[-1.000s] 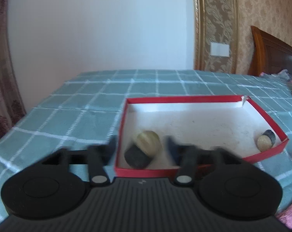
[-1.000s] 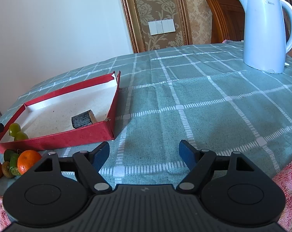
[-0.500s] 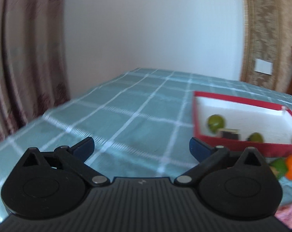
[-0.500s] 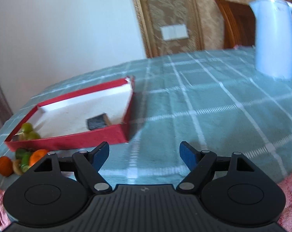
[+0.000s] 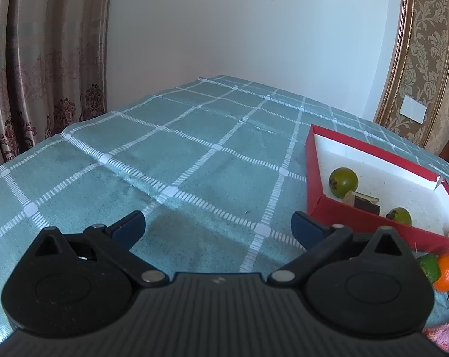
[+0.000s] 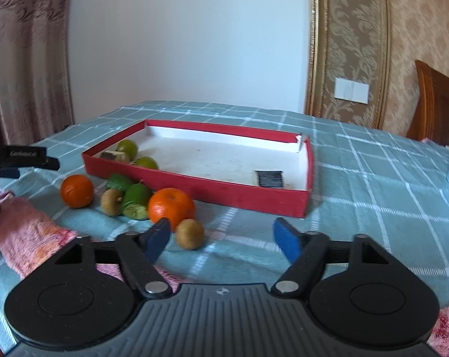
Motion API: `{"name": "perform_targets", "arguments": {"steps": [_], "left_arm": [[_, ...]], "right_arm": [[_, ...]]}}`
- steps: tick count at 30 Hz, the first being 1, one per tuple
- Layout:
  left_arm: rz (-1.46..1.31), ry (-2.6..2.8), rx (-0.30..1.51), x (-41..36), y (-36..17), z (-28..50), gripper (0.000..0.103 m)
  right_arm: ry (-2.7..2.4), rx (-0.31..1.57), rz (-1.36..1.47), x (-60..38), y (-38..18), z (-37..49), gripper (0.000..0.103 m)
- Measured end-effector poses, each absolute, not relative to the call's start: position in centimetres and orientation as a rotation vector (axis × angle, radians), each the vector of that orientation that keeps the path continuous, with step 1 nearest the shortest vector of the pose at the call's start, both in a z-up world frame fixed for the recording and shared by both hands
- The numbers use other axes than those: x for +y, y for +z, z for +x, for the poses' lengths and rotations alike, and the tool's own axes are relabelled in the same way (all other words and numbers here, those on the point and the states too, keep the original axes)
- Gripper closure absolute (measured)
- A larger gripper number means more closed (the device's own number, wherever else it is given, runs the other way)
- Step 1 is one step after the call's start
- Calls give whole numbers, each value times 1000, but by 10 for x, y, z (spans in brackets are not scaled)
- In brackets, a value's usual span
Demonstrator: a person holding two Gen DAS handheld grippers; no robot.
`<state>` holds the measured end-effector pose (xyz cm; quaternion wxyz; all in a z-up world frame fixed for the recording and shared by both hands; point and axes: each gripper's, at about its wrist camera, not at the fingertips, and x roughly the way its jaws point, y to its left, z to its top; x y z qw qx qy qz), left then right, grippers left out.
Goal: Organize fruits
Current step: 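Lift the left gripper away from the tray, then move the right gripper toward the small brown round fruit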
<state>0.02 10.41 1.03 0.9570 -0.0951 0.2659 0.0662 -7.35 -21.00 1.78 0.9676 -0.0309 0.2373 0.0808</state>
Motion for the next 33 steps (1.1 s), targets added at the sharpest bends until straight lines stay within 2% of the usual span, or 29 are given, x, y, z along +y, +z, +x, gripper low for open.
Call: {"name": "perform_targets", "arguments": {"steps": [25,33], "left_arm": [[-227,131,554,108,9,2,0],[-231,129,554,108,8,2,0]], "right_arm": [[163,516,-104,-203,17,-69,36],[174,553,-98,-206,11,-59,40]]}}
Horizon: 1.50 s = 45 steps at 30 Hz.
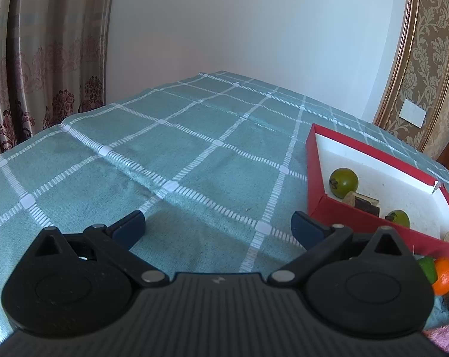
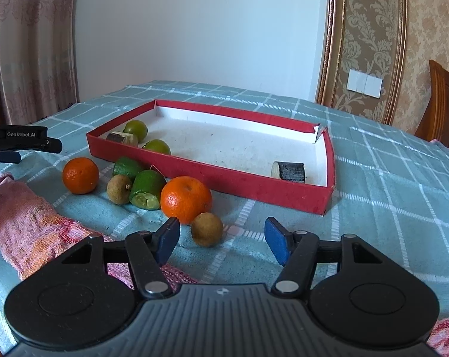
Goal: Organize fruits
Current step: 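Move the right gripper toward the small brown round fruit, then close the right gripper on the brown round fruit, then carry the brown fruit into the red tray and open the right gripper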
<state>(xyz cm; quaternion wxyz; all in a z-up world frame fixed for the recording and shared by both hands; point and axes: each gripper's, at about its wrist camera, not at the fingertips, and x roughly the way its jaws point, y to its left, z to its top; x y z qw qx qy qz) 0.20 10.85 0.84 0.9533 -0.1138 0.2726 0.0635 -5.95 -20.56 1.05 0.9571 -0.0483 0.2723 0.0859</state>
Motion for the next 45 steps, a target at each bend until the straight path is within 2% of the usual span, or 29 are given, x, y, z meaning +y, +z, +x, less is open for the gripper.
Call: {"name": "perform_targets", "arguments": {"steps": [7,10,13,18,29,40,45], "left_arm": [[-237,127,553,109,8,3,0],[-236,127,554,109,8,3,0],[-238,127,554,110,8,3,0],[-239,128,553,110,8,3,0],[-243,127,553,110,8,3,0],[-244,125,552,110,8,3,0],[-245,123,553,110,8,3,0]], "right_arm": [[195,582,-116,-204,8,-49,58],[214,589,-97,-207,8,-45,59],[239,592,-97,-208,7,-44,65],[258,592,-122,-202,5,-45,79],[225,509,-99,-205,29,-53,79],[128,414,-43,-224,62,-3,78],[112,455,-6,-232,59,18,73]]}}
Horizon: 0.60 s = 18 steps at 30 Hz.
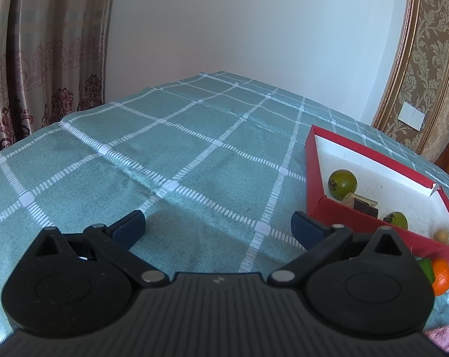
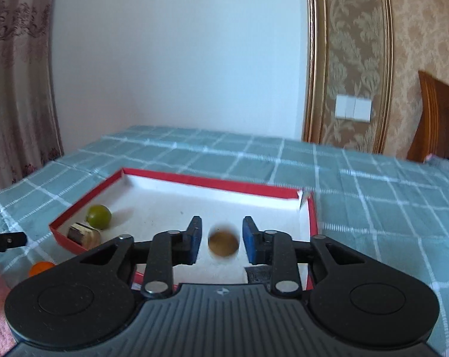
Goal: Organize fruits
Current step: 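Carry the brown fruit into the red tray and open the right gripper, then move the left gripper toward the tangerine beside the tray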
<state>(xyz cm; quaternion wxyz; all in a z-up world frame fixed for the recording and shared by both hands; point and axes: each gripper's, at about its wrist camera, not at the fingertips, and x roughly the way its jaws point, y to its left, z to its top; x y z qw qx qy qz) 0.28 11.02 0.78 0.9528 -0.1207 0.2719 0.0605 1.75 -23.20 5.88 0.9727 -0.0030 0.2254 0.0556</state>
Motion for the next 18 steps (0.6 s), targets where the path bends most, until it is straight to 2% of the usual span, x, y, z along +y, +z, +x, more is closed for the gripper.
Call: {"name": "perform_targets", "arguments": {"steps": [5,7,9,10,11,16,18], "left_arm": [[-242,118,551,110,8,3,0],[-240,118,550,110,8,3,0],[-230,120,549,108,8,3,0],[-224,121,546,107,8,2,0],[-219,122,543,107,9,2,0],[-191,122,522,102,11,-2,0],[-167,110,502,98,12,-5,0]], "right_arm": [[58,452,80,-259,44,-6,73],[3,458,90,-271,36,-19,70],[-59,487,96,-282,24,-25,46],[-74,503,104,-286,19,-25,41],[-84,520,117,-291,13,-26,38],[-116,585,171,-298,2,-18,37],[-115,607,146,-294,0,-16,32]]}}
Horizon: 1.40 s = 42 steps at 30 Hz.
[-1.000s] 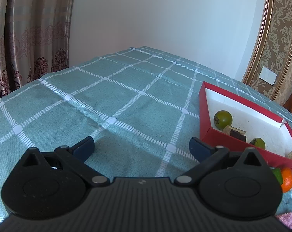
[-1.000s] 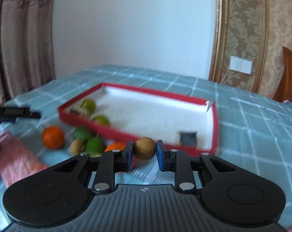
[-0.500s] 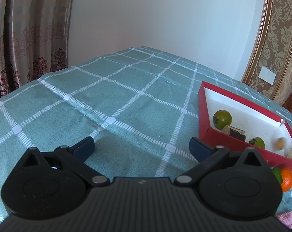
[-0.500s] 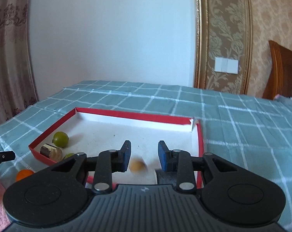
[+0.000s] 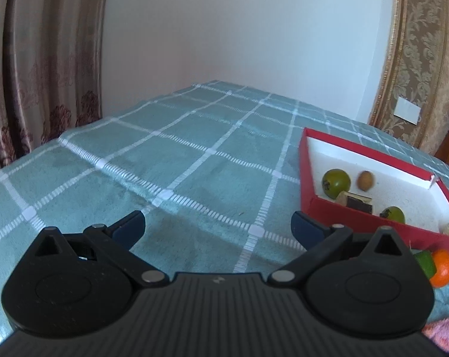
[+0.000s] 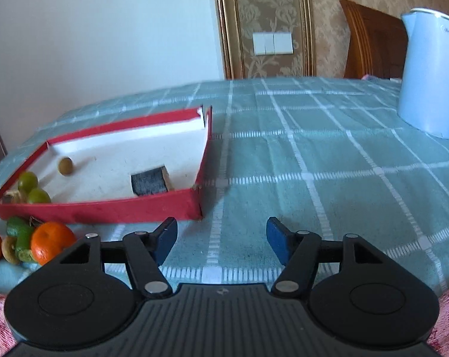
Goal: Organize fruits
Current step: 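Move the left gripper toward the tangerine beside the tray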
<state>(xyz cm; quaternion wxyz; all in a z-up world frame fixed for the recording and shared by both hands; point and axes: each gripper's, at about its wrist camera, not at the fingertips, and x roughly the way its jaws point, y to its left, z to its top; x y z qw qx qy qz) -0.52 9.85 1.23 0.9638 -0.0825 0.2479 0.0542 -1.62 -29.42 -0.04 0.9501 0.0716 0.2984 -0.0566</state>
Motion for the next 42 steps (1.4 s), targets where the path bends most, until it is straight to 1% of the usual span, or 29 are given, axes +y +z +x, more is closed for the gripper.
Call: {"name": "perform_targets", "arguments": {"steps": [4,7,11,20,23,35,37,39,40,42], "left_arm": [[-81,78,447,82,17,-17,0],[-39,17,425,65,23,-26,0],[9,-45,398,42,31,-36,0],[67,-85,435,14,20,-35,1],[45,-86,461,15,18,-29,10],[93,-109,485,4,14,-22,10],[93,-107,493,4,13,-20,14],[91,-111,510,4,12,-18,25],[85,-121,517,5,12,-17,28],[70,-141,522,5,12,-16,40]], "right_arm": [[-127,625,93,-287,-2,-14,29],[-146,630,71,-285,-2,-13,25],[-137,625,99,-289,-2,-15,25],[-135,622,106,-290,-2,-16,25],[-134,621,108,-290,-2,-16,25],[-135,621,108,-290,-1,-16,25],[-135,622,107,-290,-2,-16,25],[-135,621,107,-290,-2,-16,25],[-134,621,109,-290,-1,-16,25],[-134,621,108,-289,-2,-16,25]]}}
